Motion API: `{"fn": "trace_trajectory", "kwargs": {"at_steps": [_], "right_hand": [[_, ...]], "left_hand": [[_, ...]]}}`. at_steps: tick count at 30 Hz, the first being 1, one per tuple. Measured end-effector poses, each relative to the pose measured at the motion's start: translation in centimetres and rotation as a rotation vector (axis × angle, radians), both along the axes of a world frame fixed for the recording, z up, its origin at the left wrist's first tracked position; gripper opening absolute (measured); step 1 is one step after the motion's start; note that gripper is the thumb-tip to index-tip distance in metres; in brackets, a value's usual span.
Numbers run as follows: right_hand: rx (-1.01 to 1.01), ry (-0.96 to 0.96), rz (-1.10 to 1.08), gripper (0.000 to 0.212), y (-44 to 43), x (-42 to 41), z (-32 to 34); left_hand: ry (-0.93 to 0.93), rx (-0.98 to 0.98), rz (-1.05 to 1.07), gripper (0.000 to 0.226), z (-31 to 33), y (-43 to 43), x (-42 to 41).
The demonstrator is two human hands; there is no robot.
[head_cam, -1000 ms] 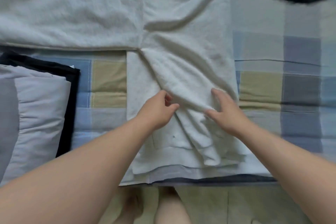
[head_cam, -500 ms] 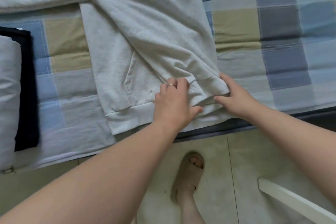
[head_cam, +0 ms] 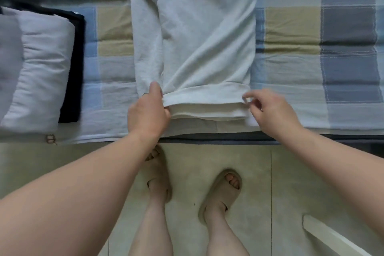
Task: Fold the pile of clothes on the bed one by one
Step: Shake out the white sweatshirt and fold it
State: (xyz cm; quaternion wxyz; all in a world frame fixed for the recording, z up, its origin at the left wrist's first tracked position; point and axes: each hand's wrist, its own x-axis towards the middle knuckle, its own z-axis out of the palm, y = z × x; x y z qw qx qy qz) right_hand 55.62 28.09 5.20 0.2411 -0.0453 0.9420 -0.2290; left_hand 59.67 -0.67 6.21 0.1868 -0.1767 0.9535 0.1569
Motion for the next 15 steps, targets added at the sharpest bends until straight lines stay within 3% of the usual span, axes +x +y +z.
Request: {"fn": "trace_trajectory", "kwargs": {"at_steps": [2, 6, 8, 10, 15], "right_hand": [[0.03, 0.041, 0.093, 0.028, -1.7, 0.9, 0.4], [0.156, -0.009, 0.256, 0.072, -4.8, 1.3, -0.1], [0.249, -0.072, 0.305, 0.082, -6.0, 1.0, -0.8], [0.338, -0.062, 0.345, 0.078, -6.9, 0.8, -1.7], [0.35, 0.152, 0.312, 0.024, -6.8, -1.0, -2.9]], "left_hand": [[-0.073, -0.111, -0.061, 0.023, 0.3, -3.0, 1.9], [-0.032, -0.297, -0.305, 0.036, -0.9, -4.9, 2.4], [0.035, -0.307, -0.357, 0.043, -1.6, -4.4, 1.6], [0.07, -0.25, -0.392, 0.041, -2.5, -3.8, 1.2], [0.262, -0.18, -0.52, 0.044, -3.2, -4.6, 1.9]]}}
